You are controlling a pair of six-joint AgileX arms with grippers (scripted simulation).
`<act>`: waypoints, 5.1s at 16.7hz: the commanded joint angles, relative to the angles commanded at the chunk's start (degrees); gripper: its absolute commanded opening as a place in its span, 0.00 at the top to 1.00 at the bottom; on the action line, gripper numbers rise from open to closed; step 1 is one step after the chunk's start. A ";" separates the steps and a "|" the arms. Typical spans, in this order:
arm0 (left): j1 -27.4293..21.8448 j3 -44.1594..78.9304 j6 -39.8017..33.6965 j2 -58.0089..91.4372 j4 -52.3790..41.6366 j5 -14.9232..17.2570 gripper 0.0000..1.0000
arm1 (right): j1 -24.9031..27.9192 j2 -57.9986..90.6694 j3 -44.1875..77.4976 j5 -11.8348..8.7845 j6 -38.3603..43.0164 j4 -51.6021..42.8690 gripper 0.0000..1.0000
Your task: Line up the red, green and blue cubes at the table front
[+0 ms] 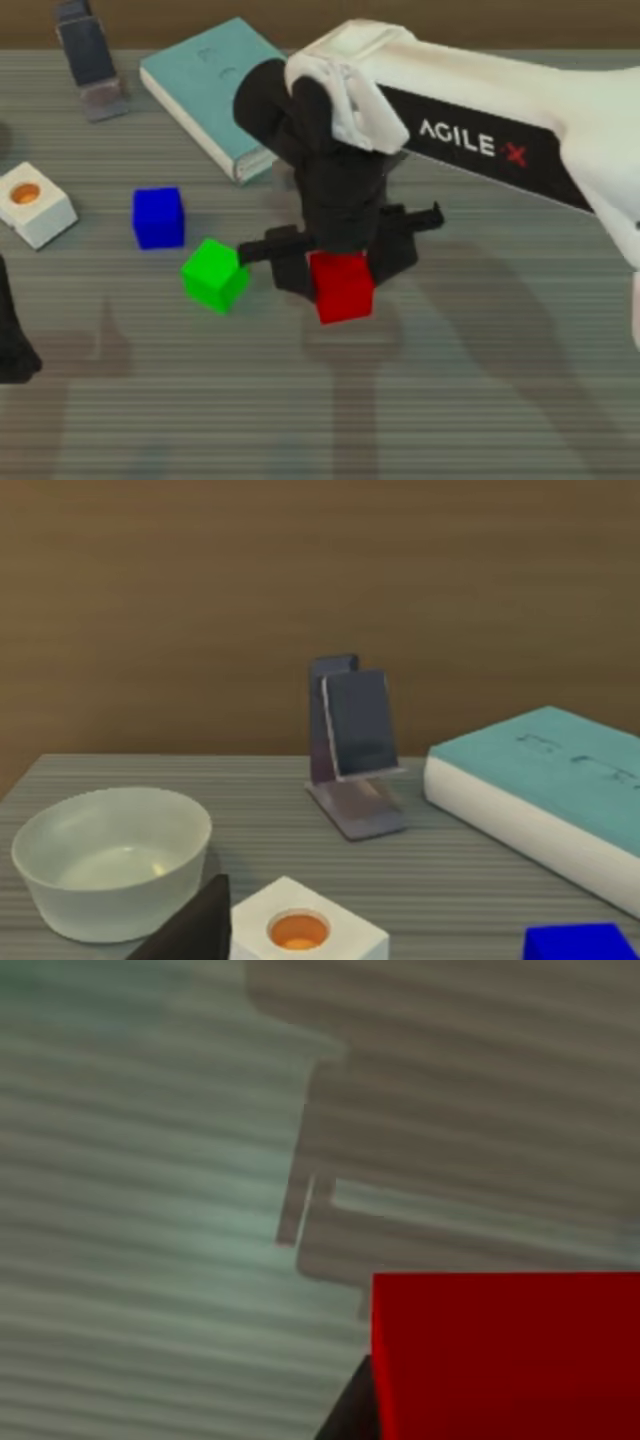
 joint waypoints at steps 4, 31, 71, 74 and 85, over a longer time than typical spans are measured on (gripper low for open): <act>0.00 0.00 0.00 0.00 0.00 0.00 0.00 | 8.07 0.45 2.53 0.30 16.83 -1.76 1.00; 0.00 0.00 0.00 0.00 0.00 0.00 0.00 | 12.60 2.73 -7.24 0.66 24.60 11.73 0.62; -4.95 20.05 1.59 22.88 -13.12 0.09 0.00 | 2.35 -26.22 -17.49 6.32 11.99 11.00 0.00; -7.94 31.96 2.56 39.11 -21.07 0.18 0.00 | -4.53 -43.72 -31.46 8.20 4.75 18.79 0.00; -18.68 75.20 6.04 97.24 -51.27 0.04 0.00 | -31.92 -108.66 -91.22 6.20 -22.84 51.65 0.00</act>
